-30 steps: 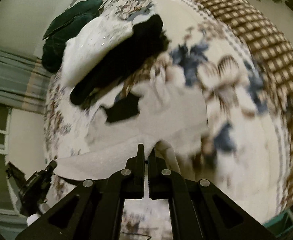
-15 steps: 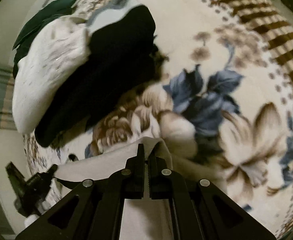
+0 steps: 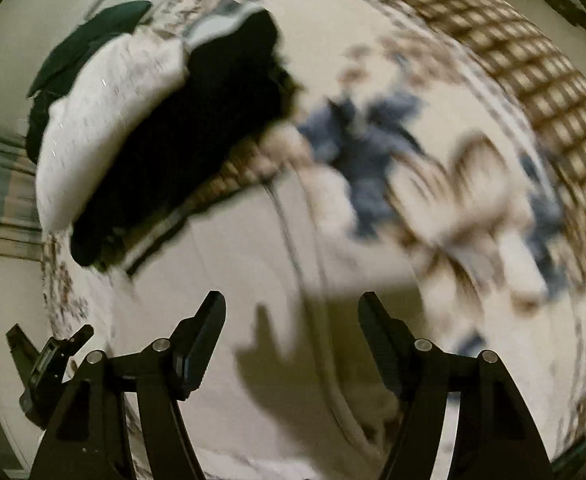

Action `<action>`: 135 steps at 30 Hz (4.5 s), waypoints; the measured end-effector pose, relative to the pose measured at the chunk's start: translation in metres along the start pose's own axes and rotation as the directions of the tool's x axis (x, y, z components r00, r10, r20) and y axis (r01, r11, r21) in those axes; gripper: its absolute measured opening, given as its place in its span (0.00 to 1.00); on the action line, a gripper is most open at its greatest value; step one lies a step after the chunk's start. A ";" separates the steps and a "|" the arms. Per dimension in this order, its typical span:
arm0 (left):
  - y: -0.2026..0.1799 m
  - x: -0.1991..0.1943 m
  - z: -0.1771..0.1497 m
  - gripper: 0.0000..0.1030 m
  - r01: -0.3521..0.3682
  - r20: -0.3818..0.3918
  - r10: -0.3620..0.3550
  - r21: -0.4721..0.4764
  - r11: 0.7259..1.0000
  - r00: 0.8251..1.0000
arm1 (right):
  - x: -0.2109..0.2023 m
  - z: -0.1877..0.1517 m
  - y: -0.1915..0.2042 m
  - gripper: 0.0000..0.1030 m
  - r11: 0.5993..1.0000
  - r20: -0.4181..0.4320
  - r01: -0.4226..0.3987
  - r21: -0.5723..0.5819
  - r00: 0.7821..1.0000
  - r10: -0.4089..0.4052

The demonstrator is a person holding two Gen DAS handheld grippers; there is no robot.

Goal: Fold small clothes

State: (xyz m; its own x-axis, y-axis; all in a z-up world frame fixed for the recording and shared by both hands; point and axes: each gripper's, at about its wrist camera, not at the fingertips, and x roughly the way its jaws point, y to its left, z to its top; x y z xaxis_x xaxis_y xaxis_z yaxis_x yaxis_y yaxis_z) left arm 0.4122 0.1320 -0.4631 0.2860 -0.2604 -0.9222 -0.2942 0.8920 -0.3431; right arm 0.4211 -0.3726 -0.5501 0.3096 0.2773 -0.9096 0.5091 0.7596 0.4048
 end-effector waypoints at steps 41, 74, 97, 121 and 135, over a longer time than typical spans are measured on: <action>-0.088 0.084 0.076 0.40 0.018 -0.069 0.004 0.325 0.946 0.998 | 0.054 0.050 0.002 0.45 0.994 0.012 0.111 0.012 0.994 -0.111; 0.010 -0.007 0.007 0.83 0.191 -0.030 -0.190 0.012 0.982 0.981 | 0.002 0.014 -0.017 0.72 0.999 0.042 0.014 0.041 0.999 -0.016; -0.013 0.059 -0.058 0.74 0.313 0.053 -0.312 -0.301 0.901 0.948 | 0.063 -0.137 -0.086 0.72 0.728 0.234 -0.495 0.474 0.868 0.438; 0.022 0.021 -0.129 0.54 0.224 -0.111 -0.253 -0.227 0.948 0.961 | 0.024 -0.178 -0.133 0.45 0.864 -0.081 -0.229 0.449 0.952 0.294; -0.023 0.048 -0.060 0.65 0.163 -0.154 -0.149 0.084 0.983 0.977 | -0.025 -0.096 -0.098 0.67 1.000 -0.023 0.001 0.026 1.000 0.000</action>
State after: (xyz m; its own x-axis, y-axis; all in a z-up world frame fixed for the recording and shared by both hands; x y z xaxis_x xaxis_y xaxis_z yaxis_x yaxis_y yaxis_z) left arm 0.3781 0.0766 -0.5104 0.1825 -0.4438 -0.8773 -0.1660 0.8656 -0.4724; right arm 0.2861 -0.3974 -0.5760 0.2912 0.2903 -0.9115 0.5297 0.7445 0.4063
